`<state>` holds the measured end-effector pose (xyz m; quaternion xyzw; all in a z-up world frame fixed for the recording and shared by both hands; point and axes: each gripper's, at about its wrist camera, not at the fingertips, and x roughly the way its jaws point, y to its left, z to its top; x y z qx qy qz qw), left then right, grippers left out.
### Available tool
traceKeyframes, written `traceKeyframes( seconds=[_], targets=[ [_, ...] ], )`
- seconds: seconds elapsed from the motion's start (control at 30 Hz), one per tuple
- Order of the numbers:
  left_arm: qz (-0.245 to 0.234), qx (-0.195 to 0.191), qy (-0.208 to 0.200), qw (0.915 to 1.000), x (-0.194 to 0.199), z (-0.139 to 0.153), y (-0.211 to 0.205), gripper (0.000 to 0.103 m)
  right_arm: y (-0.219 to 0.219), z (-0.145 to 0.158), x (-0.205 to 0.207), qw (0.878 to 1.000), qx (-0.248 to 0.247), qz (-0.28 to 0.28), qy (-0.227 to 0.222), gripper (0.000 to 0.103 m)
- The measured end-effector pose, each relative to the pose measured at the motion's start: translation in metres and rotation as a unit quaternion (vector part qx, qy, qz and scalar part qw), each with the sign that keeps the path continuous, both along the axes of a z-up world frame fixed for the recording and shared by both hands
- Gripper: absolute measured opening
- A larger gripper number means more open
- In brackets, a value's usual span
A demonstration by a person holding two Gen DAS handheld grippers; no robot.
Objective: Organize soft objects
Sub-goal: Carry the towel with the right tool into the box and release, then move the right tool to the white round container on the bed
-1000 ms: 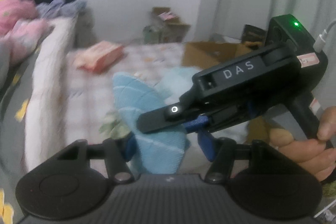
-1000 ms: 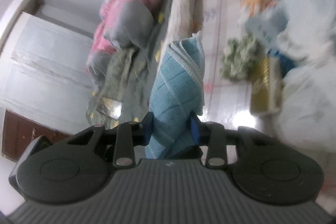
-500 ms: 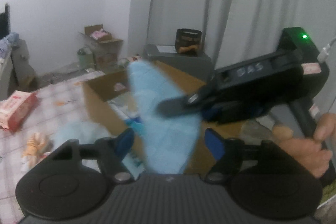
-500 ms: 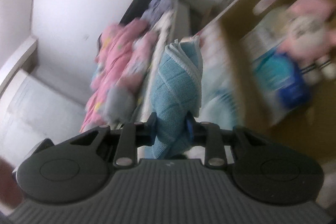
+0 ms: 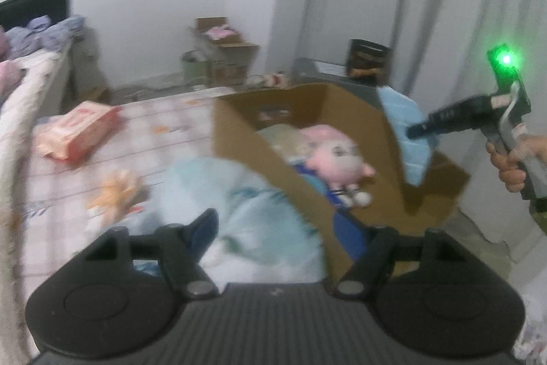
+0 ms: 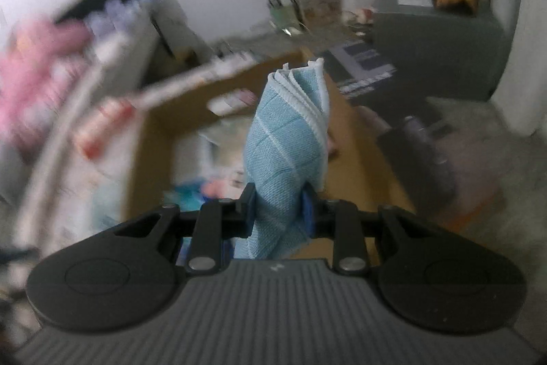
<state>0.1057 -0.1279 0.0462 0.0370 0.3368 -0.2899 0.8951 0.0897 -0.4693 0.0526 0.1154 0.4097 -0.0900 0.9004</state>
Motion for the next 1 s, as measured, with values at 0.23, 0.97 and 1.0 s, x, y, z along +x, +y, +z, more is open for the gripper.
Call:
traceKeyframes(
  seconds=[0.23,0.97,1.0],
  targets=[
    [0.041,0.002,0.013,0.9991,0.003,-0.010,0.034,0.075,0.033,-0.059,0.066,0.983,-0.143,0.040,0.106,0.029],
    [0.084,0.017,0.005,0.9963,-0.016,-0.024,0.083,0.080,0.016,-0.060,0.066,0.994,0.051,-0.044,0.090,0.038],
    [0.090,0.022,0.002,0.9957,-0.018,-0.025,0.087,0.081,0.019,-0.056,0.062,0.994,0.062,-0.042,0.078,0.039]
  ],
)
